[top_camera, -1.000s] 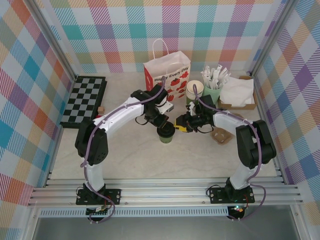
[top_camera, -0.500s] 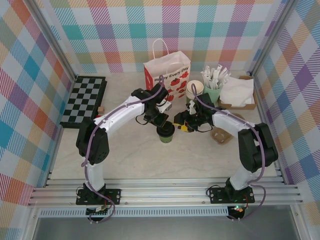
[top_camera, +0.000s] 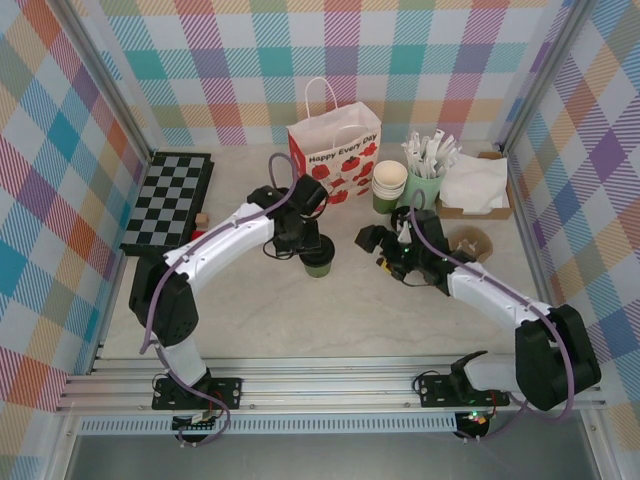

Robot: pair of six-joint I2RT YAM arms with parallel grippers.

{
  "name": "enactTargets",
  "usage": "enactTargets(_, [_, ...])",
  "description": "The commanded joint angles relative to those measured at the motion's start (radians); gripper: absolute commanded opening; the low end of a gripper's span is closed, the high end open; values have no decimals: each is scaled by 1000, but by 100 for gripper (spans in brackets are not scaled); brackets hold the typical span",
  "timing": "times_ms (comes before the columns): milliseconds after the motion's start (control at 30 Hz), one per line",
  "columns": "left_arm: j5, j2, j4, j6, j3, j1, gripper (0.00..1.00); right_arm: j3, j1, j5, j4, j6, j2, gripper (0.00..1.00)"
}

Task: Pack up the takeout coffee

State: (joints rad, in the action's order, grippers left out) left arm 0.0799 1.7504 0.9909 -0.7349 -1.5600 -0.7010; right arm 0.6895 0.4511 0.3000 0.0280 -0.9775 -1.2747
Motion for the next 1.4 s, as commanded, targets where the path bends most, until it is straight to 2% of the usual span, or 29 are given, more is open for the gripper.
enactTargets(0, [143, 10, 33, -309, -17, -28, 0, -47, 49, -99, -146, -67, 46, 100])
enactTargets(100, [140, 71, 112, -386, -69, -31, 0, -129, 80, -107, -278, -115, 34, 98])
enactTargets(167, [95, 93, 106, -420, -68, -32, 0, -159, 102, -86, -363, -131, 3, 96])
enactTargets(300, [91, 103, 76, -519, -41, -44, 0, -156, 167, -72, -478, -107, -74, 93])
enactTargets(467, [107, 106, 74, -546, -34, -47, 0, -150, 227, -104, -576, -110, -155, 92])
enactTargets(767, [88, 116, 72, -554, -10, -48, 0, -94, 251, -59, -648, -138, -297, 90])
enactTargets(967, [80, 121, 69, -547, -14, -47, 0, -91, 254, -42, -700, -126, -308, 89])
enactTargets(1367, [52, 134, 41, -541, 0, -47, 0, -90, 255, -70, -633, -148, -352, 89])
